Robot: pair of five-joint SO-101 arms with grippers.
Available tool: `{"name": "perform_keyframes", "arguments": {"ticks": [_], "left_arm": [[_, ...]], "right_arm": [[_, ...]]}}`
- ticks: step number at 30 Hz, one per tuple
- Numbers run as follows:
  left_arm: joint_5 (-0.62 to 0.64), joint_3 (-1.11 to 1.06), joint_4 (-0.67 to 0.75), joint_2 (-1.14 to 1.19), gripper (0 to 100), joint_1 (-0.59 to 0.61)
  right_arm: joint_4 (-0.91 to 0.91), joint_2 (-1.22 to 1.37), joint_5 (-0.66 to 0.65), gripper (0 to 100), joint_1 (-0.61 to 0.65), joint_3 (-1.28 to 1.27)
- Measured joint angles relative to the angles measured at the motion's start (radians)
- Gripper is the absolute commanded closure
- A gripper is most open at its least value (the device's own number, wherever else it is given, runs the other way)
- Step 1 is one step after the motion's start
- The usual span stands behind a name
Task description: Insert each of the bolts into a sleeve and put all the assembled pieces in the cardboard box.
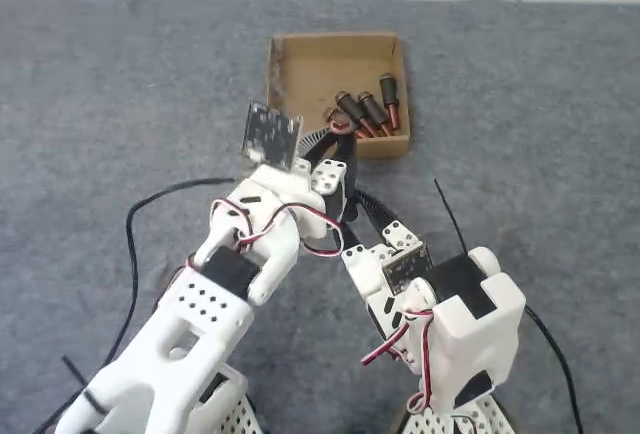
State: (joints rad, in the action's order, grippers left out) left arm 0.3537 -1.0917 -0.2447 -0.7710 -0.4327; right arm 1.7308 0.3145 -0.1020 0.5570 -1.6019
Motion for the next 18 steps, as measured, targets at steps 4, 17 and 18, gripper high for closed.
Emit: {"name": "perform_keyframes", "arguments": {"ticks": [4, 17, 18], "left_arm": [[0.041, 0.000, 0.000, 0.000, 99, 0.000], [0.048, -0.020, 0.000, 0.000, 99, 0.002], [0.048, -0.023, 0.000, 0.000, 99, 0.006]], "right_arm": [[0.000, 0.000, 0.000, 99.2, 0.000, 0.000], [0.000, 0.000, 0.000, 99.2, 0.000, 0.000], [0.000, 0.000, 0.000, 99.2, 0.000, 0.000]]}}
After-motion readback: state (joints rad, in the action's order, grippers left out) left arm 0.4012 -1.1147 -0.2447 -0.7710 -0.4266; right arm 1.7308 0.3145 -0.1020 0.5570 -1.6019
